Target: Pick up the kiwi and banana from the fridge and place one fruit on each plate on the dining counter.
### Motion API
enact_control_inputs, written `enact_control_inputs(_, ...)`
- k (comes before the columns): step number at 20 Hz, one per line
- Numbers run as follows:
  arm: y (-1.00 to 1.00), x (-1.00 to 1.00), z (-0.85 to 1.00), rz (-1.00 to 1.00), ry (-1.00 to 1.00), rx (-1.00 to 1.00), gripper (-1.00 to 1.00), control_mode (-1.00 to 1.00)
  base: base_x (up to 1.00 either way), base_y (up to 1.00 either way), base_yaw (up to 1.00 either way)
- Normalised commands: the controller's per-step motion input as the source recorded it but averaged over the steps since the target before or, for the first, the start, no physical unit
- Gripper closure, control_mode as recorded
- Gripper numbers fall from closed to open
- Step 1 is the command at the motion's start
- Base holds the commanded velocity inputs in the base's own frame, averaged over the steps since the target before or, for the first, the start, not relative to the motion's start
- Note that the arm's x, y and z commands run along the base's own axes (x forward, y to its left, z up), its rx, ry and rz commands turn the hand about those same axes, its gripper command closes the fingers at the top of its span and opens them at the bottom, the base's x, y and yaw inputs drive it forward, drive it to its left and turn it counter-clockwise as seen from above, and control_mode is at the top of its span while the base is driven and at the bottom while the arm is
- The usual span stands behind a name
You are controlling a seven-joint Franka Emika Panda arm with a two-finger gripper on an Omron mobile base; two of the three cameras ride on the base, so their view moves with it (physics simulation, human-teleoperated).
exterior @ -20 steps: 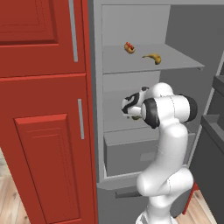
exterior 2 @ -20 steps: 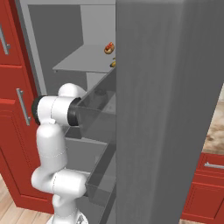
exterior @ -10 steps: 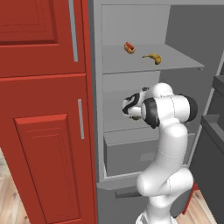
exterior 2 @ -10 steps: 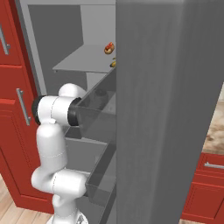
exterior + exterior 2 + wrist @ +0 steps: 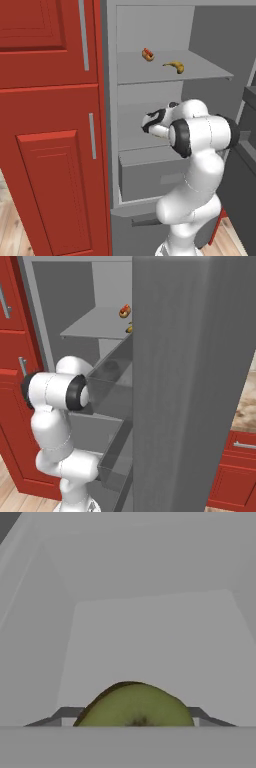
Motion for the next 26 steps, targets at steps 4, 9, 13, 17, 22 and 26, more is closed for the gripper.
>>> enact_control_inputs(4, -0.01, -0.85, 0.45, -0.12, -0.17, 0.0, 1.0, -1.0, 0.0, 0.0, 0.0)
enact_control_inputs(9, -0.07, -0.78, 0.73, -0.19, -0.05, 0.0, 1.0, -1.0, 0.0, 0.0, 0.0)
enact_control_inputs(13, -0.05, -0.53, 0.89, -0.2, 0.04, 0.0, 1.0, -1.0, 0.0, 0.0, 0.0)
enact_control_inputs(17, -0.01, -0.42, 0.9, -0.15, 0.1, 0.0, 1.0, -1.0, 0.0, 0.0, 0.0)
enact_control_inputs(22, -0.02, -0.32, 0.92, -0.08, 0.19, 0.02, 1.0, -1.0, 0.0, 0.0, 0.0)
enact_control_inputs(26, -0.16, -0.46, 0.89, 0.0, 0.2, 0.09, 1.0, -1.0, 0.0, 0.0, 0.0)
